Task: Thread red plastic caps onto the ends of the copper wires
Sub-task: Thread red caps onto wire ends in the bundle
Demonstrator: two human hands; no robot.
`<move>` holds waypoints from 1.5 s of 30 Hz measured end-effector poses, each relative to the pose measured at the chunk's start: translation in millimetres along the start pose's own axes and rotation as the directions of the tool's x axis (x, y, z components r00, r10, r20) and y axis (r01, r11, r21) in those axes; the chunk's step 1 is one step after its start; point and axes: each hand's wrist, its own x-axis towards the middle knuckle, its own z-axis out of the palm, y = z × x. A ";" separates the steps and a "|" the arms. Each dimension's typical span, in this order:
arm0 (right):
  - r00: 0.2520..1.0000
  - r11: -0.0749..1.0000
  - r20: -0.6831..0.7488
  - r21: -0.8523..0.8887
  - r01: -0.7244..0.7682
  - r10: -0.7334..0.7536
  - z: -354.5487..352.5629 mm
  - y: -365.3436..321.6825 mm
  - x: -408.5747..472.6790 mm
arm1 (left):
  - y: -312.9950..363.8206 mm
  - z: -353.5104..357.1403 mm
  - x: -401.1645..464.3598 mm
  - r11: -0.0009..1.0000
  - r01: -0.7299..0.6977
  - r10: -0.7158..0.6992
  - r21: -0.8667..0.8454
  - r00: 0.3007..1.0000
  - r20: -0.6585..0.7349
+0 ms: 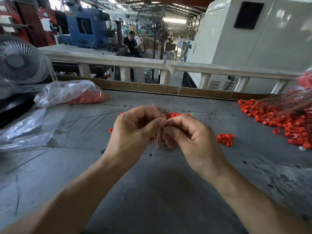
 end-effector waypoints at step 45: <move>0.953 0.879 -0.058 0.406 -0.249 0.297 -25.9 -8.4 0.6 | 7.3 -7.9 3.0 0.919 0.340 -0.343 -0.197 0.939 0.024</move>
